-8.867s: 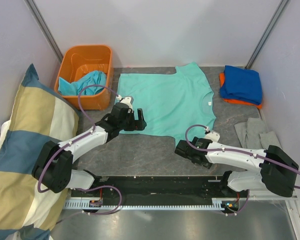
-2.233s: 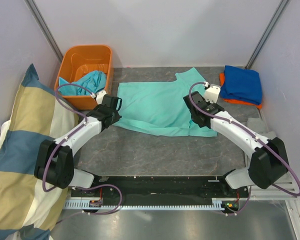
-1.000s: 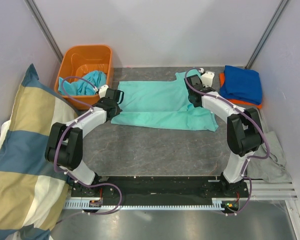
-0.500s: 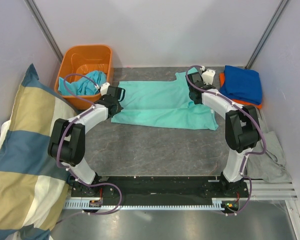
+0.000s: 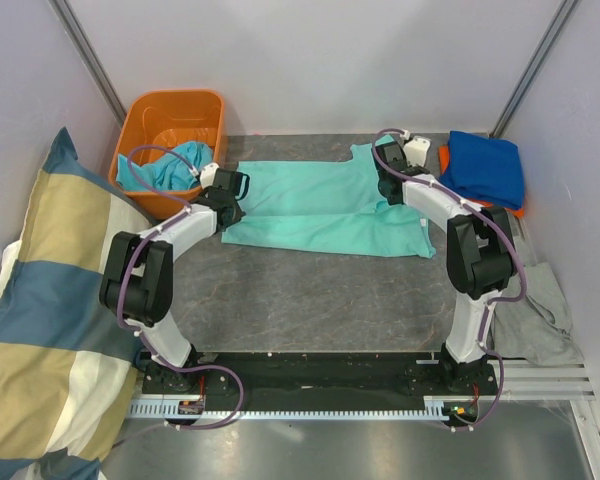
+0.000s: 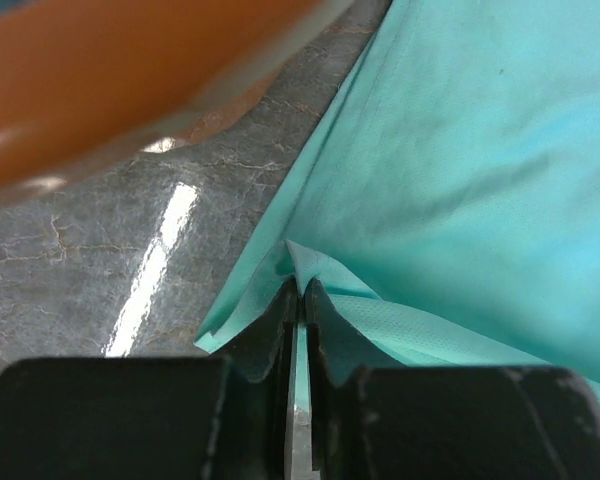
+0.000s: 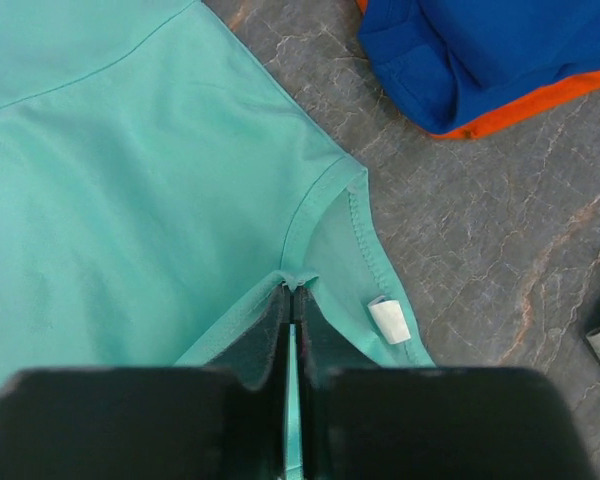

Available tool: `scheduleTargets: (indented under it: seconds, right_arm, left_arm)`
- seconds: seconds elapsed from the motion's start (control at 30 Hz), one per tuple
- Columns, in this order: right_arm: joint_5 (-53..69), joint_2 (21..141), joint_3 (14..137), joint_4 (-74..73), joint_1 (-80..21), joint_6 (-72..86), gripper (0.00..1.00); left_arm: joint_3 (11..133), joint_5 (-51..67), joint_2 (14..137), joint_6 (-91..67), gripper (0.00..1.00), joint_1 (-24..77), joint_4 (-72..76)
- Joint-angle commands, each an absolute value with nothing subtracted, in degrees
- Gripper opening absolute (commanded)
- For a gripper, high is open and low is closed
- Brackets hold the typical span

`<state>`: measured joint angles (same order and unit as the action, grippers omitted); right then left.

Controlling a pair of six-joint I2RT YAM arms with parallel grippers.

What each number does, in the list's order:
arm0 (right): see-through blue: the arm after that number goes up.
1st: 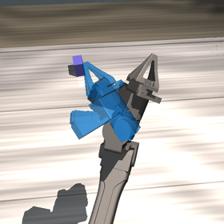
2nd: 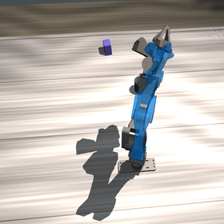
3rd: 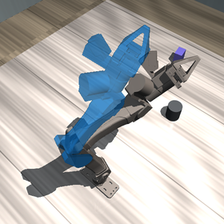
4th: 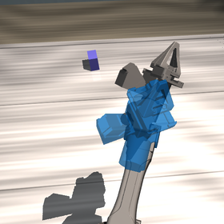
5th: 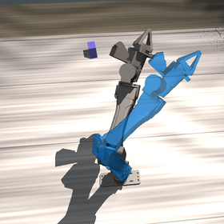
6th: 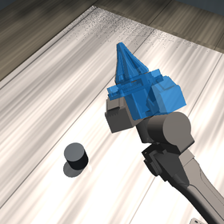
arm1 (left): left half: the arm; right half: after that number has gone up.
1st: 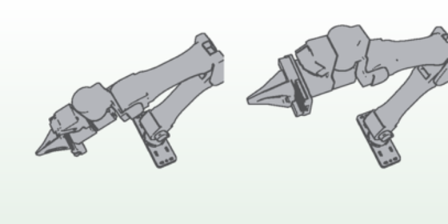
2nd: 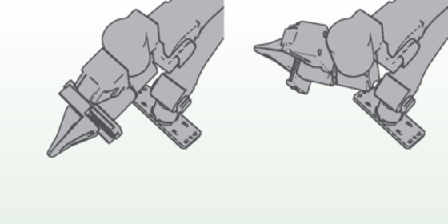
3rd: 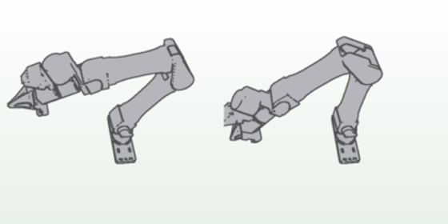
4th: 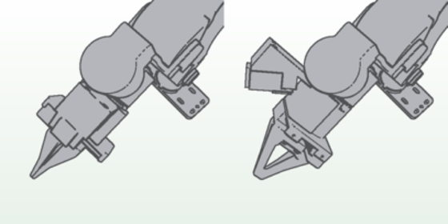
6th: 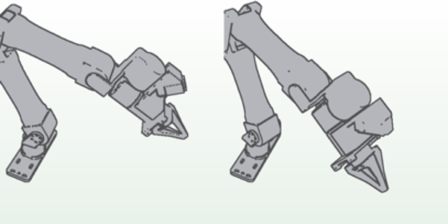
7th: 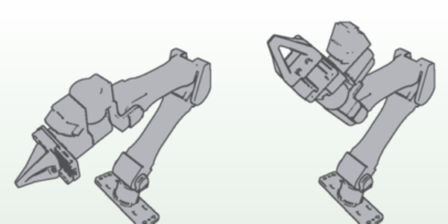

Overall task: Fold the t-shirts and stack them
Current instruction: Fold the tshirt

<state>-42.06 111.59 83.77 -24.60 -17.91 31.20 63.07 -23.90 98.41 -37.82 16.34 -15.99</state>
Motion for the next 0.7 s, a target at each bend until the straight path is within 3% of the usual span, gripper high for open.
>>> scheduleTargets:
  seconds: [0.0, 0.03, 0.07, 0.13, 0.2, 0.67]
  right_arm:
    - [-43.07, 112.41, 87.01, -24.00, -16.70, 30.24, 0.26]
    - [-43.07, 112.24, 87.10, -23.99, -16.09, 30.15, 0.41]
    - [-43.15, 111.89, 87.10, -24.08, -15.74, 30.23, 0.51]
    - [-43.59, 110.23, 86.57, -24.17, -14.95, 30.41, 0.77]
    - [-44.03, 108.90, 85.70, -24.17, -14.68, 30.50, 0.92]
    - [-30.25, 95.28, 71.81, -26.90, -16.87, 31.55, 0.98]
  left_arm:
    - [65.92, -25.84, 99.14, -37.18, 0.58, 15.65, -13.71]
    - [65.92, -25.67, 98.62, -37.18, 0.91, 15.64, -13.54]
    - [65.83, -25.75, 98.09, -37.09, 1.00, 15.64, -13.36]
    - [65.39, -26.10, 95.82, -36.92, 1.00, 15.64, -12.57]
    - [64.43, -26.45, 94.14, -36.30, 1.00, 15.64, -11.69]
    - [48.18, -18.12, 83.58, -37.88, 1.00, 18.72, -4.59]
